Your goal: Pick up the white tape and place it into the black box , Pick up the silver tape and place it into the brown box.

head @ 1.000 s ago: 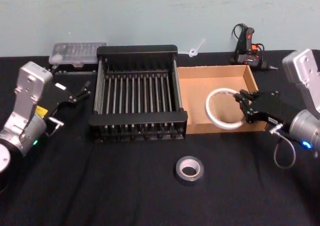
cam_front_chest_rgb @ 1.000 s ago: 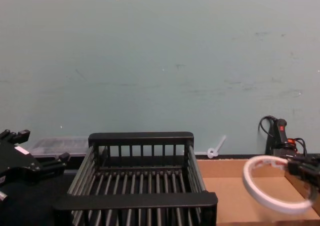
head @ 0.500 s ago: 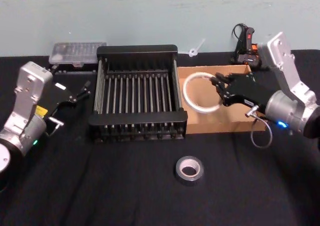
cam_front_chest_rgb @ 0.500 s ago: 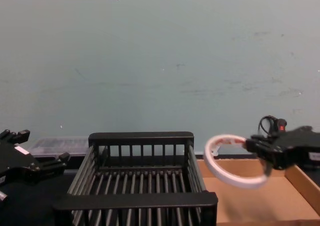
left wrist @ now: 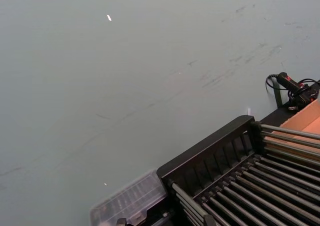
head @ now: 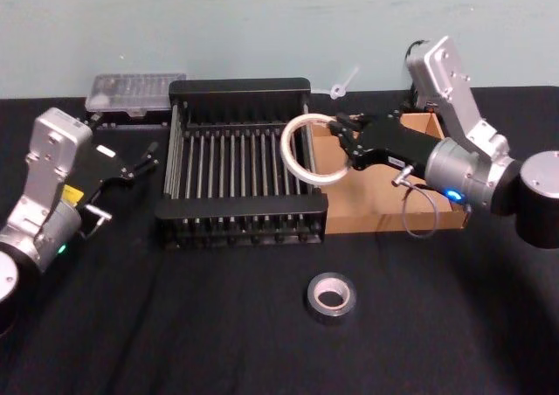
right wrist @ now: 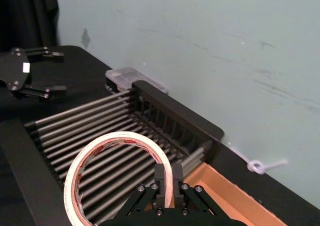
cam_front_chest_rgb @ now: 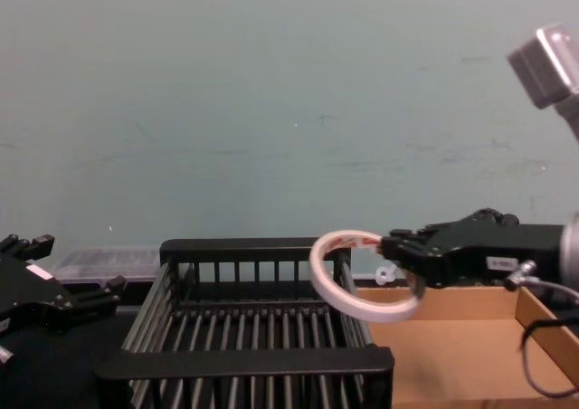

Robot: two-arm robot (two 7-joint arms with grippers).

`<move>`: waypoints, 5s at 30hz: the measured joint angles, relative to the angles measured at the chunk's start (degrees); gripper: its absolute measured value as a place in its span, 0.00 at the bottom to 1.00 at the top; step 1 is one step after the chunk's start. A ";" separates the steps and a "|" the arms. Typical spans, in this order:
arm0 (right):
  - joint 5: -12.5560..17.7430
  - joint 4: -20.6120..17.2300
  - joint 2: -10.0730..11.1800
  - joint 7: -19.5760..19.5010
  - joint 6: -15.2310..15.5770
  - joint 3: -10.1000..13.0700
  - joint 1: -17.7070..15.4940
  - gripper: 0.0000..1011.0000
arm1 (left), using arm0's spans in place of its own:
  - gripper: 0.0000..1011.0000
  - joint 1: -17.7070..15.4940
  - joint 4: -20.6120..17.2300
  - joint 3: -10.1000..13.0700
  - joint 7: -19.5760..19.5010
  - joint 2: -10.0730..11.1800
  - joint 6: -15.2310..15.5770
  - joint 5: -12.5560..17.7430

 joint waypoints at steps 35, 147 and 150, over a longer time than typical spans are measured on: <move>-0.20 11.05 -5.54 2.23 -2.94 -4.73 7.61 0.09 | 0.99 0.00 0.00 0.00 0.00 0.00 0.00 0.00; 15.87 -25.91 16.29 -4.64 16.21 1.47 -19.59 0.99 | 0.99 0.00 0.00 0.00 0.00 0.00 0.00 0.00; 15.90 -25.53 16.57 -4.70 17.08 0.62 -19.08 0.99 | 0.99 0.00 0.00 0.00 0.00 0.00 0.00 0.00</move>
